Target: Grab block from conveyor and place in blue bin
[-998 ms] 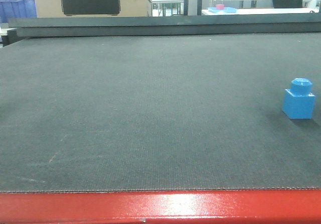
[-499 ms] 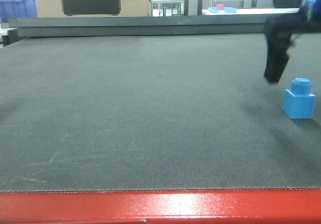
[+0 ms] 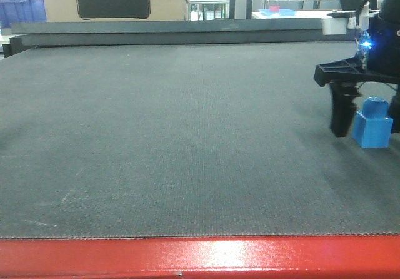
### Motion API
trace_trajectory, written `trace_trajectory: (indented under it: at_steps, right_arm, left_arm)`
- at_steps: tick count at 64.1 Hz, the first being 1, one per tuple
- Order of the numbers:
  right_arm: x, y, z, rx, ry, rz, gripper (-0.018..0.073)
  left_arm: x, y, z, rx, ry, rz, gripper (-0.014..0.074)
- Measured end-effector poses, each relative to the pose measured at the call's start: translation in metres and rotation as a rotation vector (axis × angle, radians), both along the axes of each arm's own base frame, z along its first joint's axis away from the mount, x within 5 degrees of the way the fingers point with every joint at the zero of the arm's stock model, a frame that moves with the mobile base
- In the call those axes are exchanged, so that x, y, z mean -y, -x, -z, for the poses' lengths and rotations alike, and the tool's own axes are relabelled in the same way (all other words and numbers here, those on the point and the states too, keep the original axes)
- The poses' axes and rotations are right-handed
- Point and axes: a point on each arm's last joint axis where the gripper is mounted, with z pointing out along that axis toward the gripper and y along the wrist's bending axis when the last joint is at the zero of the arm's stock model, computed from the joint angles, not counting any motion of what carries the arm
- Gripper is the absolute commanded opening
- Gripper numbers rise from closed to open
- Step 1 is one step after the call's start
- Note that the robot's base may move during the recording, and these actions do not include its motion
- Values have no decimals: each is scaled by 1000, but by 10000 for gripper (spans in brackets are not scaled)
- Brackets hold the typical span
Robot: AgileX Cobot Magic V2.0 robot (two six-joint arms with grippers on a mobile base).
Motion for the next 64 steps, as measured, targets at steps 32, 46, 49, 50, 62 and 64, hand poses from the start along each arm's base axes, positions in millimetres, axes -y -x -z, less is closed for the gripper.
trace_trajectory:
  at_steps: [32,46,49,50,62,64]
  right_arm:
    - [6,26,-45,119,-29,3,-155]
    - [17,72,-82,277,-65,5,-155]
    - [19,82,-88,301,-70,5,-155]
    - [20,85,-90,308,-72,5,-155]
    - [26,111,-109,393,-91,1,-155]
    - [27,113,-111,404,-94,1,-155]
  left_arm:
    - [-23,-32,22,-240,-35,-88,587]
    - [-35,-63,53,-366,-77,-68,587]
    - [-37,-71,61,-381,-78,-68,587]
    - [-37,-75,65,-391,-78,-68,587]
    - [-41,-108,99,-434,-80,-61,587]
    - [-42,-112,104,-438,-79,-62,587]
